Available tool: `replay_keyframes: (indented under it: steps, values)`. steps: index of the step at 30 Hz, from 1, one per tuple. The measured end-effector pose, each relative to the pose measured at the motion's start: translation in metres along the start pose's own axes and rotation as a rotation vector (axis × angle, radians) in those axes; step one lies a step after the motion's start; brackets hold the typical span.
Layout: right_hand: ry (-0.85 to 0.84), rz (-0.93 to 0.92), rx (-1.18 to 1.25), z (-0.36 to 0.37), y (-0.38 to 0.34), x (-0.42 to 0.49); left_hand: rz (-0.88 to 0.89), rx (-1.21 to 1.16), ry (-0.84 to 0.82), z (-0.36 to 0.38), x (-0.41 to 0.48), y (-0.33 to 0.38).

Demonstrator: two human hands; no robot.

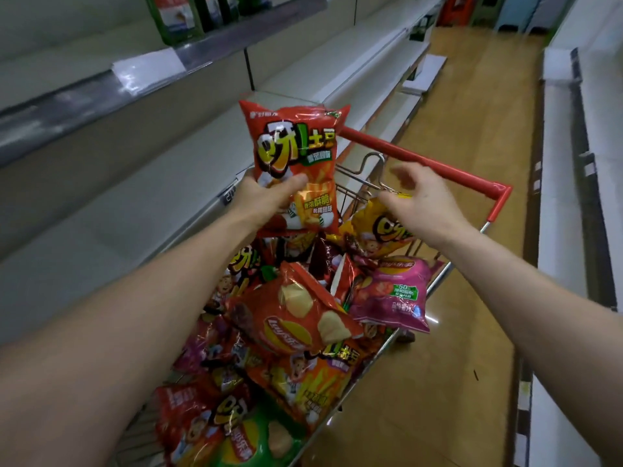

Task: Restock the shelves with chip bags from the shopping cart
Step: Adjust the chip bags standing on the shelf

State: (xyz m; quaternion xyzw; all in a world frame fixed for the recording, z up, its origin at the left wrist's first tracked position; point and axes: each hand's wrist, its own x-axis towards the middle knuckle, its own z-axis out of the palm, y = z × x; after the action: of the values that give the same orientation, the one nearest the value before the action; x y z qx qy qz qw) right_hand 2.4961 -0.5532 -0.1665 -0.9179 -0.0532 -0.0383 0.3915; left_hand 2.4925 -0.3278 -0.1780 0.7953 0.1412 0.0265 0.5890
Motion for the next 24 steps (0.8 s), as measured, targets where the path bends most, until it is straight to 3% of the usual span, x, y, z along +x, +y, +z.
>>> replay_keyframes:
  steps: [4, 6, 11, 20, 24]
  values:
    - [-0.577, 0.006, -0.008, 0.038, -0.006, -0.031, -0.095, -0.068, 0.023, -0.006, -0.003, -0.019]
    - [-0.713, 0.036, -0.048, 0.070, -0.005, -0.049, -0.113, -0.047, 0.055, -0.009, -0.006, -0.029]
    - [-0.710, 0.121, 0.008, 0.121, 0.001, -0.056, -0.172, -0.026, 0.111, -0.024, -0.013, -0.043]
    - [-0.579, 0.137, -0.023, 0.132, -0.014, -0.056, -0.113, -0.017, 0.101, -0.047, -0.021, -0.061]
    - [-0.473, 0.236, 0.222, 0.112, -0.019, -0.056, -0.120, -0.069, 0.245, -0.057, -0.020, -0.060]
